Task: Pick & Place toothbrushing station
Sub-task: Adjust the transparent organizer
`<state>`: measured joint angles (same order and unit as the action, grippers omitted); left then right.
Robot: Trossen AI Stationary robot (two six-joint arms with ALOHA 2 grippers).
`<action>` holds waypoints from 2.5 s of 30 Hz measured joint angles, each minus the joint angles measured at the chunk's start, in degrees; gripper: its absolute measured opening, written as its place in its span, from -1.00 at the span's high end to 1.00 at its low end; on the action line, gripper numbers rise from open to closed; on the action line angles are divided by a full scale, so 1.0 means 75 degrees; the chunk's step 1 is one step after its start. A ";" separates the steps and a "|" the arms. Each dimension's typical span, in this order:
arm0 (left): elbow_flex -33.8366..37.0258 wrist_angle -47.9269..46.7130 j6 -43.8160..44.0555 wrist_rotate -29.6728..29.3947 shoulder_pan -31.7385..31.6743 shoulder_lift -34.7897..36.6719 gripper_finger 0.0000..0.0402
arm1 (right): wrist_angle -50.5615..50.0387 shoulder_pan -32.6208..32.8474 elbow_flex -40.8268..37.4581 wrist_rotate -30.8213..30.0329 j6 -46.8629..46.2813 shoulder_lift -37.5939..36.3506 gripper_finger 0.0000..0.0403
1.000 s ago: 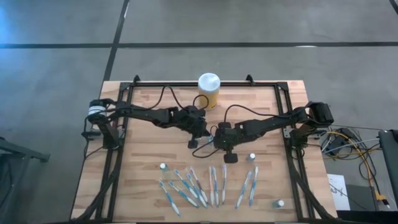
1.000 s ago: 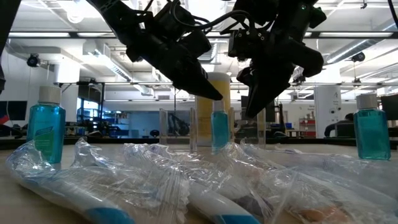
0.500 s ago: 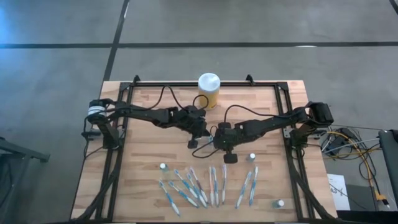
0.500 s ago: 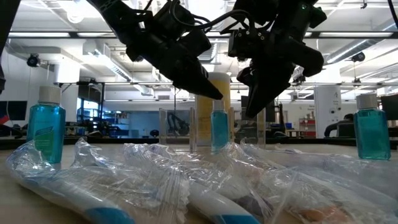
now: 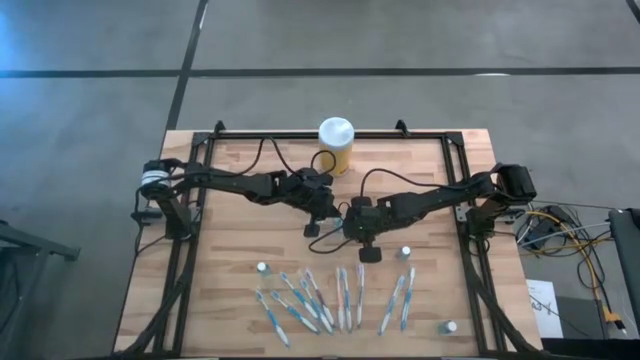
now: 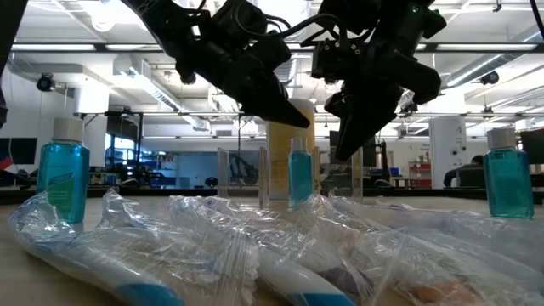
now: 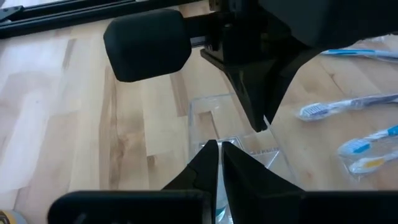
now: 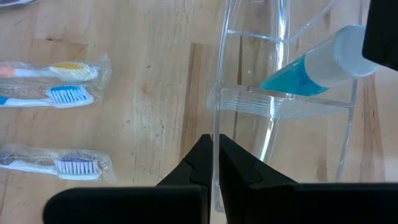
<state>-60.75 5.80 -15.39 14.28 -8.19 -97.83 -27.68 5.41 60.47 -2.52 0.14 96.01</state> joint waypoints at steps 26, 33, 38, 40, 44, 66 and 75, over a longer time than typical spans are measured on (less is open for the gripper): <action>0.0234 -0.2607 0.0602 0.0009 0.0119 0.3149 0.87 | -0.0065 -0.0009 0.0052 -0.0002 -0.0017 0.0017 0.71; 0.0517 -0.2575 0.0553 0.0110 0.0114 0.3149 0.87 | -0.0105 -0.0009 0.0223 -0.0003 0.0043 0.0000 0.56; 0.0519 -0.2577 0.0861 0.0450 0.0114 0.3171 0.87 | -0.0228 -0.0009 0.0383 -0.0003 0.0145 -0.0050 0.45; 0.0519 -0.2591 0.0898 0.0591 0.0117 0.3192 0.87 | -0.0322 -0.0009 0.0457 -0.0005 0.0154 -0.0083 0.41; 0.0519 -0.2730 0.0918 0.0752 0.0141 0.3265 0.87 | -0.0688 -0.0009 0.0653 -0.0061 0.0147 -0.0198 0.33; 0.3198 -0.3945 0.2804 -0.2468 0.1614 0.7874 0.97 | 0.3661 0.1099 -0.2551 -0.0343 -0.1389 -0.2707 0.77; 0.4060 -0.3336 0.2910 -0.2515 0.1609 0.8660 0.96 | 0.4128 0.1088 -0.2993 -0.0347 -0.1787 -0.1890 0.96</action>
<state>-30.30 -19.22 6.43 -4.58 3.88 -32.88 3.28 13.57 38.02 -5.13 -13.26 81.83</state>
